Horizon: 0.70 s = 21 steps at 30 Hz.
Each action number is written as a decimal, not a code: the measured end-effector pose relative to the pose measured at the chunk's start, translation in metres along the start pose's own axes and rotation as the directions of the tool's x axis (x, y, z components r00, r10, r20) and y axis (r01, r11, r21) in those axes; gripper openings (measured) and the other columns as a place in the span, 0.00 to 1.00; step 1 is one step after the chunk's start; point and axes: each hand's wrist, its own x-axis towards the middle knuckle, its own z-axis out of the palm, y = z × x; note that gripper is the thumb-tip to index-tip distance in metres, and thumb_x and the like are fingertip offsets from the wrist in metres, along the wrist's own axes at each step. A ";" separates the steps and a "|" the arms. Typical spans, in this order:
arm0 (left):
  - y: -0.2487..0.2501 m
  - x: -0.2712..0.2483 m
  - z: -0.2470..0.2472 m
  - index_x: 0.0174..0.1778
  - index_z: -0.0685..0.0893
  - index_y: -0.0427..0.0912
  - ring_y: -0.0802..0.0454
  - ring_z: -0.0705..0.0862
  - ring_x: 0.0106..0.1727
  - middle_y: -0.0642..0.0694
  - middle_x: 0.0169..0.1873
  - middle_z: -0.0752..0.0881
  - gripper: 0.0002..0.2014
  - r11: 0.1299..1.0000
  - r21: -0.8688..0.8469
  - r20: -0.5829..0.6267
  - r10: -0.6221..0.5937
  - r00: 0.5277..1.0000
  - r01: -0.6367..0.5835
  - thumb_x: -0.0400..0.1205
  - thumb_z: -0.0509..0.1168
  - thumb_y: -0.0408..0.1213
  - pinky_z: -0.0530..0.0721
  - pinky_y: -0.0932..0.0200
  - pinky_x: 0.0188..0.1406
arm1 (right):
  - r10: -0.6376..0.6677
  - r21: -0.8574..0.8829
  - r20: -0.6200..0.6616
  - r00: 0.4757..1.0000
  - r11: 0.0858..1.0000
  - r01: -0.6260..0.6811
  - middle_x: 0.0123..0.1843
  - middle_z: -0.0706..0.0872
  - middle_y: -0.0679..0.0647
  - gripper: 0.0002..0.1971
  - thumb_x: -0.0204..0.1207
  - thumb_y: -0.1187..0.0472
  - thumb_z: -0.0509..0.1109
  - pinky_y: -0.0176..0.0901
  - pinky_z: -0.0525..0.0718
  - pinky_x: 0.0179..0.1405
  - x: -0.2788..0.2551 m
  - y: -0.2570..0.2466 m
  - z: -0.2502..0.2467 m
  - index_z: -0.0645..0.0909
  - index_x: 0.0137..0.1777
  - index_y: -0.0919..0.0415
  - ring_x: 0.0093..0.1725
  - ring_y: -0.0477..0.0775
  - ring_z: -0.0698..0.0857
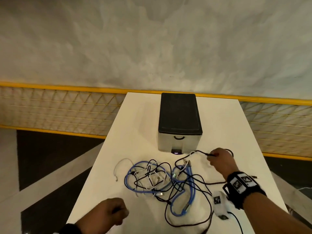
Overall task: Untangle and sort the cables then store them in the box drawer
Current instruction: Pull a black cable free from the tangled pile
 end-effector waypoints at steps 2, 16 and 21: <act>0.019 0.008 -0.012 0.42 0.88 0.43 0.61 0.85 0.37 0.48 0.34 0.90 0.10 0.993 -0.036 -0.040 0.114 0.993 -0.115 0.77 0.70 0.48 0.84 0.56 0.47 | -0.085 0.296 -0.071 0.994 0.950 0.102 0.43 0.91 0.64 0.05 0.74 0.67 0.74 0.51 0.83 0.40 -0.013 -0.031 -0.030 0.83 0.47 0.61 0.40 0.62 0.89; 0.246 0.038 -0.048 0.80 0.67 0.53 0.57 0.82 0.54 0.52 0.52 0.82 0.32 0.637 0.374 -0.168 0.762 0.626 -0.674 0.81 0.67 0.54 0.81 0.58 0.53 | -0.628 0.348 -0.035 0.778 0.722 0.598 0.47 0.91 0.52 0.22 0.78 0.76 0.67 0.39 0.87 0.51 -0.126 -0.157 -0.102 0.84 0.58 0.46 0.45 0.46 0.92; 0.260 0.045 -0.038 0.60 0.80 0.48 0.52 0.87 0.47 0.49 0.44 0.89 0.14 0.682 0.251 -0.228 0.731 0.643 -0.687 0.83 0.64 0.50 0.86 0.47 0.50 | -0.630 0.384 -0.096 0.771 0.691 0.612 0.29 0.84 0.46 0.22 0.80 0.73 0.66 0.50 0.87 0.52 -0.135 -0.163 -0.095 0.77 0.69 0.50 0.36 0.46 0.88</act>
